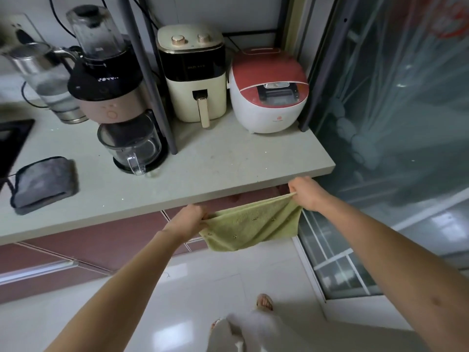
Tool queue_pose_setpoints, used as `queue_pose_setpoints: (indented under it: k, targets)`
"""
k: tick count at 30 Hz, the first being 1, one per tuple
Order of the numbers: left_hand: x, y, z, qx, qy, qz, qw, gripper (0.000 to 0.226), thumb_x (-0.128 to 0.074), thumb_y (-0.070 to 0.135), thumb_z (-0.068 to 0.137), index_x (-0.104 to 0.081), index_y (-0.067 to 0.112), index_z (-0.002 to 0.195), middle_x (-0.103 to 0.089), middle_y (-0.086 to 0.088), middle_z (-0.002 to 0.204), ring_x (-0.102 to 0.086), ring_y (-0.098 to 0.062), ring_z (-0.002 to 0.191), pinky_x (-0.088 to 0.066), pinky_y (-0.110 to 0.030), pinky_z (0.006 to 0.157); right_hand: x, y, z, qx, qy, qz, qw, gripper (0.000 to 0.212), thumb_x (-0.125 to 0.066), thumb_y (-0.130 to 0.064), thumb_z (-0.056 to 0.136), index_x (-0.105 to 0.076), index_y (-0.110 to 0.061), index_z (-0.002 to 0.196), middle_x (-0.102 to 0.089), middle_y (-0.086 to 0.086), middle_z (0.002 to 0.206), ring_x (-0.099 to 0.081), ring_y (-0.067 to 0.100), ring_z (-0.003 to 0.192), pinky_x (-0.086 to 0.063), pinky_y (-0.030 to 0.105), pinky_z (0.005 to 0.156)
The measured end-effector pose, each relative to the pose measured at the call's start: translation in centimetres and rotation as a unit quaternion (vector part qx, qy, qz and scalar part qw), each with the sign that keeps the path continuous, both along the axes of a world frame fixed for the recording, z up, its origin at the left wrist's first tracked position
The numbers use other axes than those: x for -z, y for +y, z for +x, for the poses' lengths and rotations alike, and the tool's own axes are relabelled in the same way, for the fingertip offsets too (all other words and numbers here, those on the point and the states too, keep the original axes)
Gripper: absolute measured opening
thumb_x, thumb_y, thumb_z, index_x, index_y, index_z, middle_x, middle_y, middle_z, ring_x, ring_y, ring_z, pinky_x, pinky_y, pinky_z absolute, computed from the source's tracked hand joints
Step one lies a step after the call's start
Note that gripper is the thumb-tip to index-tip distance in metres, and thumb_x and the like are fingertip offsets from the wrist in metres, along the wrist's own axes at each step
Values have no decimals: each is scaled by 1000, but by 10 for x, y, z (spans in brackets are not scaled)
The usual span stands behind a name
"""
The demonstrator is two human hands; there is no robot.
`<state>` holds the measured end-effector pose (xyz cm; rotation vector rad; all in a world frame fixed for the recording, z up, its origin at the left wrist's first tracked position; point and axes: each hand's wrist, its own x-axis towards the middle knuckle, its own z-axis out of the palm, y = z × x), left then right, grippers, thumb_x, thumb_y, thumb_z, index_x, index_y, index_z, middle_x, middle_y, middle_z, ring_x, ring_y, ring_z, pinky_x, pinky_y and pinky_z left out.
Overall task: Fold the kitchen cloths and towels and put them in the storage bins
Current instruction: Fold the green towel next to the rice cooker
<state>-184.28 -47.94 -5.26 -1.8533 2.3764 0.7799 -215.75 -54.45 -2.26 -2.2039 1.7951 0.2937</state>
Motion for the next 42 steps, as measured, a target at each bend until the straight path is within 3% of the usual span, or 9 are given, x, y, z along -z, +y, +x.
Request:
queue_pose_setpoints:
  k: [6,9,14,18,21,25,32,37,42]
  targets:
    - [-33,1,14,-98,95,-186,973,22,-64,7,83,-54,8,102,-60,-5,83,-57,-25,75,-43,-33,68,-12,26,0,17,-153,-148,977,17,-47,7,83,-52,-7,74,-53,7,78,-51,23,71,-43,35,61]
    - [-19,14,2,40,-143,66,987,10,-60,7,83,-64,10,92,-59,-9,82,-60,-25,82,-47,-33,74,15,56,7,-34,-40,153,987,25,-56,0,82,-48,-15,64,-52,3,72,-54,19,69,-45,28,57]
    - [-19,0,-15,52,-221,158,961,42,-69,28,82,-58,12,120,-56,-5,120,-55,-24,111,-48,-32,91,0,28,15,-104,24,175,979,17,-67,-12,76,-51,-17,78,-56,3,88,-52,17,76,-42,24,60]
    - [-50,-18,-23,-34,-207,71,975,49,-77,46,70,-62,17,106,-61,-1,107,-59,-22,104,-49,-32,78,-37,3,12,-115,40,85,989,33,-80,-36,67,-55,-20,82,-61,0,89,-57,19,83,-46,30,68]
    - [-83,-30,-27,-97,-206,-16,974,29,-68,28,78,-64,16,104,-64,-5,106,-63,-27,99,-49,-34,75,-67,-19,21,-94,38,22,995,24,-74,-30,72,-52,-20,78,-59,0,82,-56,20,75,-44,30,64]
    - [-144,-54,-23,-163,-254,-176,937,29,-53,1,83,-66,10,107,-66,-13,102,-66,-35,93,-50,-38,72,-117,-51,38,-98,37,-84,991,10,-60,-13,77,-60,-16,86,-66,4,93,-59,26,80,-41,29,63]
    - [-226,-88,11,-196,-248,-386,867,18,-56,2,80,-68,7,92,-67,-16,83,-64,-38,79,-47,-41,63,-195,-88,63,-115,3,-311,943,25,-56,-2,77,-67,-19,91,-68,7,87,-64,30,84,-39,33,62]
    - [-188,-71,18,-160,-294,-305,891,16,-62,10,80,-67,10,96,-68,-11,87,-65,-34,80,-43,-35,61,-163,-77,70,-160,60,-280,945,24,-56,-5,78,-65,-20,96,-68,7,92,-64,30,89,-37,30,62]
    - [-108,-43,19,-107,-262,-63,957,33,-69,31,80,-62,16,109,-65,-5,104,-64,-27,95,-50,-35,75,-90,-54,69,-252,126,-170,944,27,-53,-5,82,-65,-17,103,-69,6,98,-65,27,92,-39,29,65]
